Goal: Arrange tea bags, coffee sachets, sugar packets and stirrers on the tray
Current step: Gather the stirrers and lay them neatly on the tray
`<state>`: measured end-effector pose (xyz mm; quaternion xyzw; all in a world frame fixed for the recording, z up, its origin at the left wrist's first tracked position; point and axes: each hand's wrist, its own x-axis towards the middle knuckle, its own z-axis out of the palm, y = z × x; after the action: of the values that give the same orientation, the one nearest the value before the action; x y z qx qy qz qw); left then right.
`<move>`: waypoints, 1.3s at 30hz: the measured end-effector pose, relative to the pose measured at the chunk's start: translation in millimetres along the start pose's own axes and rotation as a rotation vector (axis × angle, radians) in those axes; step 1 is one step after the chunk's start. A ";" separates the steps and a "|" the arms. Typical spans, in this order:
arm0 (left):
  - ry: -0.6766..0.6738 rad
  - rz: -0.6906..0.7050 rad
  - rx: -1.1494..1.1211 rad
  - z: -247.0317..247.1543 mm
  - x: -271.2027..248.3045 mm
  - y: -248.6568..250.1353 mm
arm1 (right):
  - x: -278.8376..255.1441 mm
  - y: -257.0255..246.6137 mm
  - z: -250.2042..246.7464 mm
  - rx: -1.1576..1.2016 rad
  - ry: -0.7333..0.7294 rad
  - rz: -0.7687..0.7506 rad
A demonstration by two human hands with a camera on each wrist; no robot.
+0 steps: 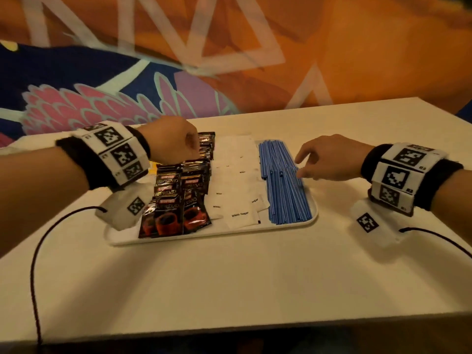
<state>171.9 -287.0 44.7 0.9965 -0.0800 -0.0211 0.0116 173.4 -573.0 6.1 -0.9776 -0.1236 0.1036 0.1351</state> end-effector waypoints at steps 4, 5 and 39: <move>-0.082 -0.321 -0.056 0.1 -24.2 -58.2 | -1.5 4.3 3.7 0.132 -0.078 0.117; -0.110 -0.380 -0.065 2.2 -31.1 -70.3 | -2.1 5.1 5.3 0.182 -0.096 0.148; -0.066 -0.558 -0.355 55.1 5.9 -148.1 | 86.0 -24.4 12.0 0.068 0.001 0.287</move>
<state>198.8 -142.8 -14.5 0.9611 0.2008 -0.0696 0.1763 246.9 -524.1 -12.7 -0.9802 0.0210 0.1254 0.1520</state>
